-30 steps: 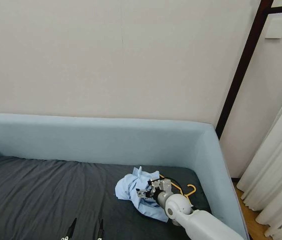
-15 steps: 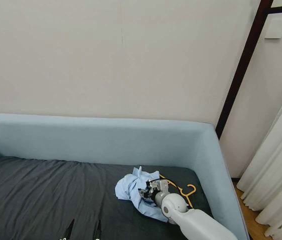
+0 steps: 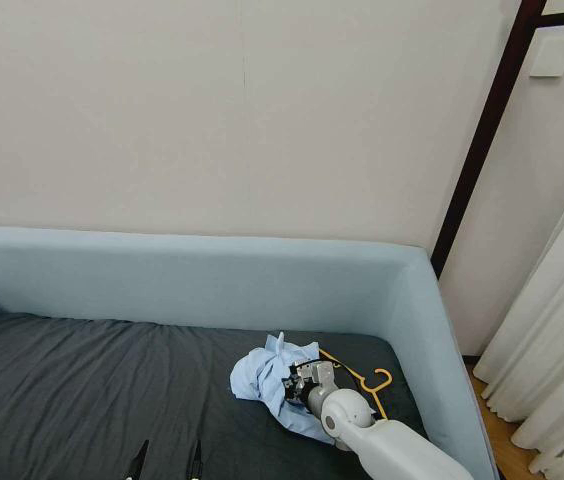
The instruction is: Pick up the clothes from the sofa and hang them on the clothes hanger.
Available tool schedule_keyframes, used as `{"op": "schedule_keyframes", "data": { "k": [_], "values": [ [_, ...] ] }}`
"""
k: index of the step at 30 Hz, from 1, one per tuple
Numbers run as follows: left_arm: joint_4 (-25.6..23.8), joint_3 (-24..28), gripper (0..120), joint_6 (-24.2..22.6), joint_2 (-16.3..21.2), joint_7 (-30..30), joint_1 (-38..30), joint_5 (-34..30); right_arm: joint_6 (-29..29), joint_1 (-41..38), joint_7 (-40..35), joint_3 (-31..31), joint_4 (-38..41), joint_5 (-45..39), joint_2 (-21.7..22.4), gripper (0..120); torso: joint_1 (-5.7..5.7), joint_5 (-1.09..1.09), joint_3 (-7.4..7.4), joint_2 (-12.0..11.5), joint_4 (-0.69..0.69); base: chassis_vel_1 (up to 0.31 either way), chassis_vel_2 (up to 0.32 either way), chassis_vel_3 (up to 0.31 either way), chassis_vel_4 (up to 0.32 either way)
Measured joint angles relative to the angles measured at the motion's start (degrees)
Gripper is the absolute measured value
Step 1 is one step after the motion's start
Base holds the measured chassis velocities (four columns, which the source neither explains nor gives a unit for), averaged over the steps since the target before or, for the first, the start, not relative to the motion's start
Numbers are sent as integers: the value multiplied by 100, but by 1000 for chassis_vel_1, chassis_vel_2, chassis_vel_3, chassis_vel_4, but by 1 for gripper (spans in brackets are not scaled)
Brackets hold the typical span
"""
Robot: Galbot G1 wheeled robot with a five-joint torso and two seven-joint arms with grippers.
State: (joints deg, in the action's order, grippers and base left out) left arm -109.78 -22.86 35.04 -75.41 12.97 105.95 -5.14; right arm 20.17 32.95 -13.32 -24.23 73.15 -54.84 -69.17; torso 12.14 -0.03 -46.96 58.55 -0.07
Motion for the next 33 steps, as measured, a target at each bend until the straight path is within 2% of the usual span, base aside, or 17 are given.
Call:
{"op": "schedule_keyframes", "data": {
  "k": [8, 10, 14, 17, 20, 21, 25, 33],
  "values": [
    [6, -7, 98, 15, -76, 45, -42, -8, -273, -63, -76, 32, 459, 83, 253, 0, 0, 0, 0, 0, 0, 0, 0, 0, 0],
    [0, -26, 98, 22, -102, 80, -62, -11, -567, -152, -27, 11, 856, 525, 437, 0, 0, 0, 0, 0, -1, 0, 0, 0, 0],
    [-5, -29, 98, 22, -152, 129, -98, -23, -616, -419, -123, 53, 1377, 652, 569, 0, 0, 1, 0, 0, 0, 0, 0, 0, 0],
    [-16, -13, 98, 15, -192, 148, -112, -24, -615, -798, -145, 53, 1578, 588, 653, 0, 0, 2, -1, 0, 0, 0, 0, 0, 0],
    [-45, -5, 98, 12, -228, 161, -126, -25, -619, -1622, -132, -87, 1791, 326, 840, 0, 0, -1, 0, 0, 1, 0, 0, 0, 0],
    [-45, -5, 98, 12, -228, 161, -126, -25, -619, -1622, -132, -87, 1791, 326, 840, 0, 0, -1, 0, 0, 1, 0, 0, 0, 0],
    [-60, -13, 98, 10, -245, 188, -162, -30, -618, -2626, -46, -302, 2125, -233, 1033, 0, 0, -1, 0, 0, -1, 0, 0, 0, 0],
    [-126, -29, 98, 2, -318, 233, -168, -36, -787, -3767, 374, -715, 2171, -503, 993, 0, 0, 0, 0, 0, 1, 0, 0, 0, 0]
  ]
}}
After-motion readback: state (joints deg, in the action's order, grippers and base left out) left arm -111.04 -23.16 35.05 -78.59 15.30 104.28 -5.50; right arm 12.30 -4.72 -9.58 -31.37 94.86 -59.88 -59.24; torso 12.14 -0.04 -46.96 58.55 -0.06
